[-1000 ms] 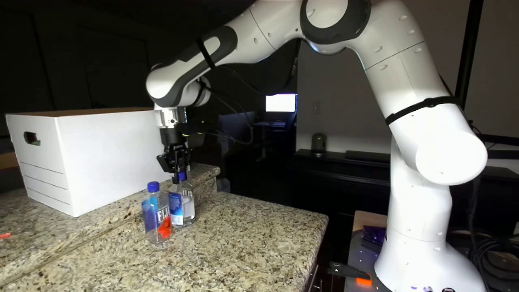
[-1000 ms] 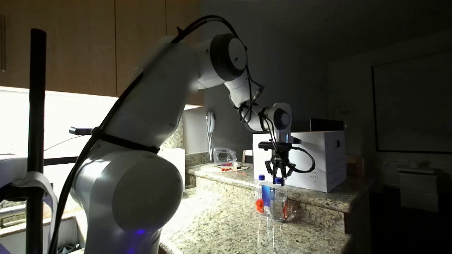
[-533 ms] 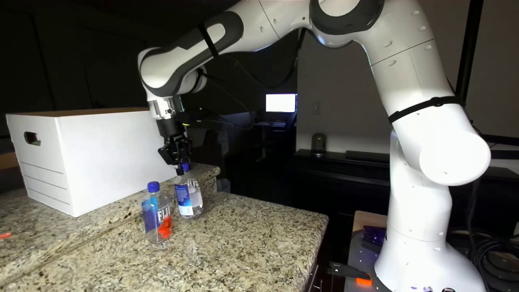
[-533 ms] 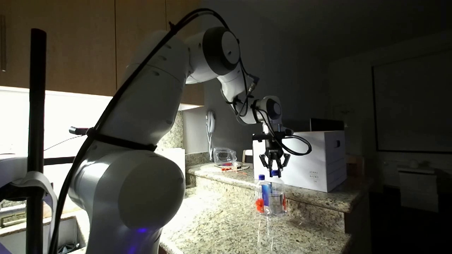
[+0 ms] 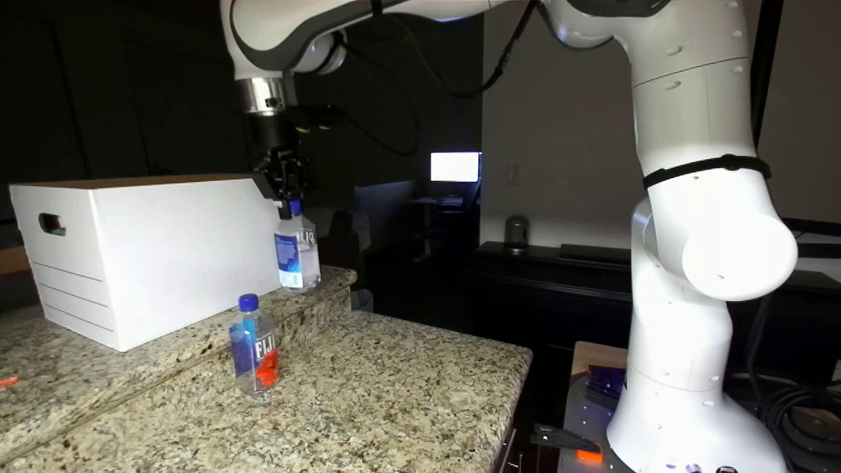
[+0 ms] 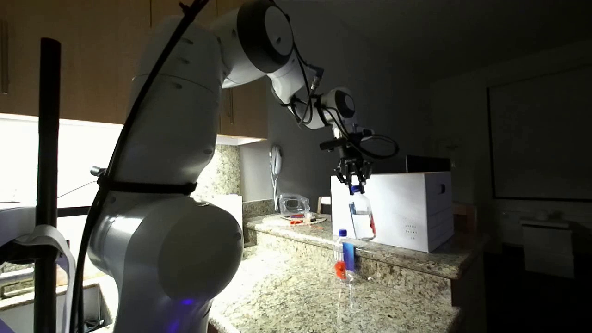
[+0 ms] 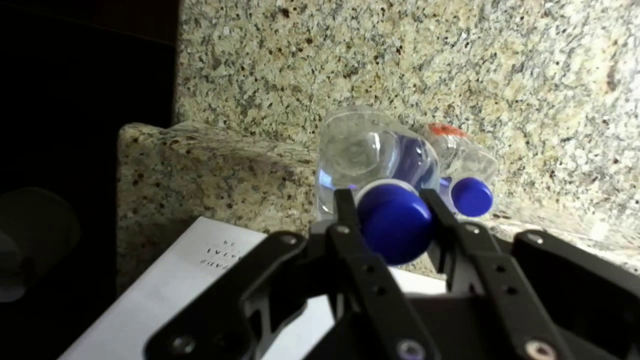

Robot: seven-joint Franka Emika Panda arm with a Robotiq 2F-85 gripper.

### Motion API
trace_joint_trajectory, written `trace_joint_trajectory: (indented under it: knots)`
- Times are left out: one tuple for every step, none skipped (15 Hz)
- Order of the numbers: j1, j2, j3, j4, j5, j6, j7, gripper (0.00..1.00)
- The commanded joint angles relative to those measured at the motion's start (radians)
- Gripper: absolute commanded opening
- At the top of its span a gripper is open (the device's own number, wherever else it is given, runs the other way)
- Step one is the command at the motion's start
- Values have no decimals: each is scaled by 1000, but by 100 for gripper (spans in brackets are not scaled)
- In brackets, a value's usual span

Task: Place two empty water bottles inside the white storage box

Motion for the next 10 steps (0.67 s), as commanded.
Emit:
trace_joint_trajectory:
  knots:
    - [7,-89,25,35,-55,-66,68,16]
    - [8,-105,32,50,-65,-77,83,16]
    - [8,-116,40,72,-70,-91,92,16]
    - [8,-121,47,101,-79,-102,103,16]
    - [9,-131,55,115,-89,-105,111,16]
    - [10,-135,61,140,-96,-106,120,16]
    - [12,-145,68,150,-109,-92,132,16]
    - [13,-149,72,164,-123,-70,140,16]
    - [17,-161,79,162,-142,-37,148,16]
    - [16,-166,83,169,-163,8,152,15]
